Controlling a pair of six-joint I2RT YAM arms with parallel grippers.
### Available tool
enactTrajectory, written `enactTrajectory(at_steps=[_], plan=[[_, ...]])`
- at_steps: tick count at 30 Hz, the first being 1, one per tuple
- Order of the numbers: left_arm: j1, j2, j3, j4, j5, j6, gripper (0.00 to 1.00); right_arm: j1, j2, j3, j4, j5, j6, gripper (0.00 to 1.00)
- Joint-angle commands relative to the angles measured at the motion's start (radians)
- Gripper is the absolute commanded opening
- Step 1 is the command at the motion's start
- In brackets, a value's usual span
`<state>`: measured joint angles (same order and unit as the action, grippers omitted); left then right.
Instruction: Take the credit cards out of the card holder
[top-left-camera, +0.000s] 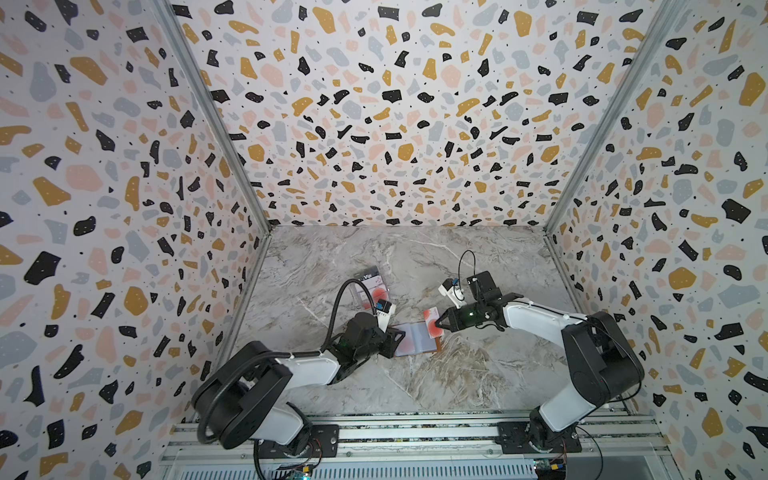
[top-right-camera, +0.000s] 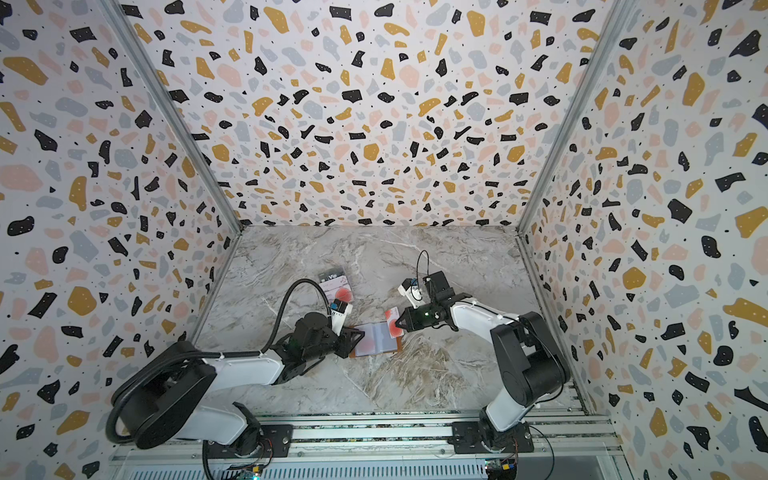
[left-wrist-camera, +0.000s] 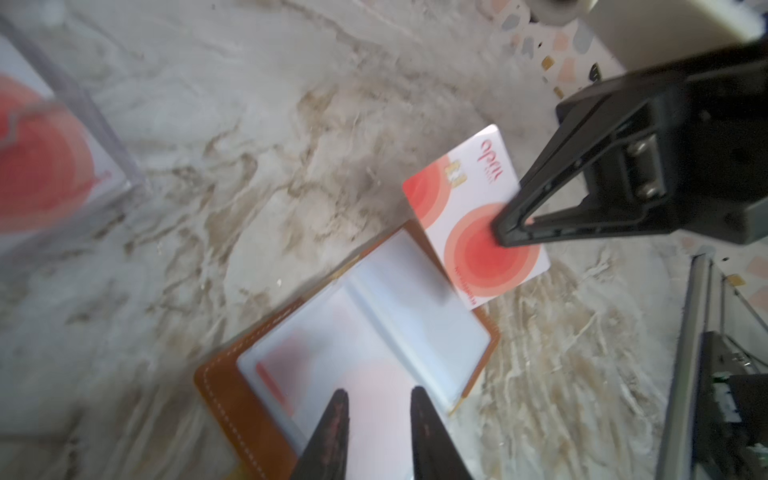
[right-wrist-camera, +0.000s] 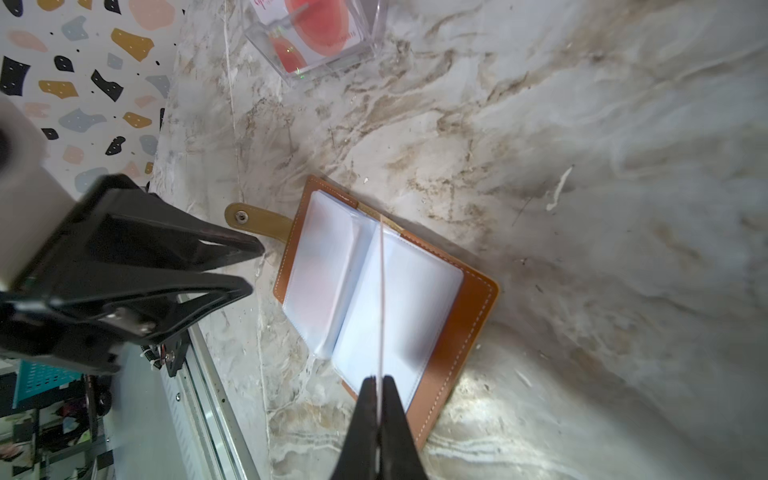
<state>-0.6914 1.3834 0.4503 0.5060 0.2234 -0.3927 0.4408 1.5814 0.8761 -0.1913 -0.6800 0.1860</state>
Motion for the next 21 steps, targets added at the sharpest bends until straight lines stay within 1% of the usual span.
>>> enactTrajectory(at_steps=[1, 2, 5, 9, 12, 16, 21], plan=[[-0.003, -0.081, 0.095, -0.218, -0.002, 0.091, 0.4, -0.005, -0.069, 0.031, -0.08, 0.003, -0.103, 0.0], [-0.003, -0.098, 0.121, -0.261, 0.005, 0.108, 0.42, -0.006, -0.082, 0.03, -0.081, -0.01, -0.115, 0.0], [-0.002, -0.129, 0.193, -0.395, 0.032, 0.164, 0.44, -0.006, -0.111, 0.029, -0.089, -0.061, -0.156, 0.0], [-0.002, -0.145, 0.314, -0.591, 0.058, 0.27, 0.44, -0.001, -0.144, 0.028, -0.098, -0.164, -0.222, 0.0], [-0.001, -0.149, 0.391, -0.709, 0.08, 0.355, 0.44, 0.023, -0.173, 0.039, -0.112, -0.196, -0.281, 0.0], [0.014, -0.144, 0.441, -0.79, 0.134, 0.444, 0.44, 0.07, -0.209, 0.054, -0.138, -0.231, -0.375, 0.0], [0.036, -0.144, 0.474, -0.827, 0.249, 0.504, 0.43, 0.126, -0.219, 0.072, -0.171, -0.238, -0.449, 0.0]])
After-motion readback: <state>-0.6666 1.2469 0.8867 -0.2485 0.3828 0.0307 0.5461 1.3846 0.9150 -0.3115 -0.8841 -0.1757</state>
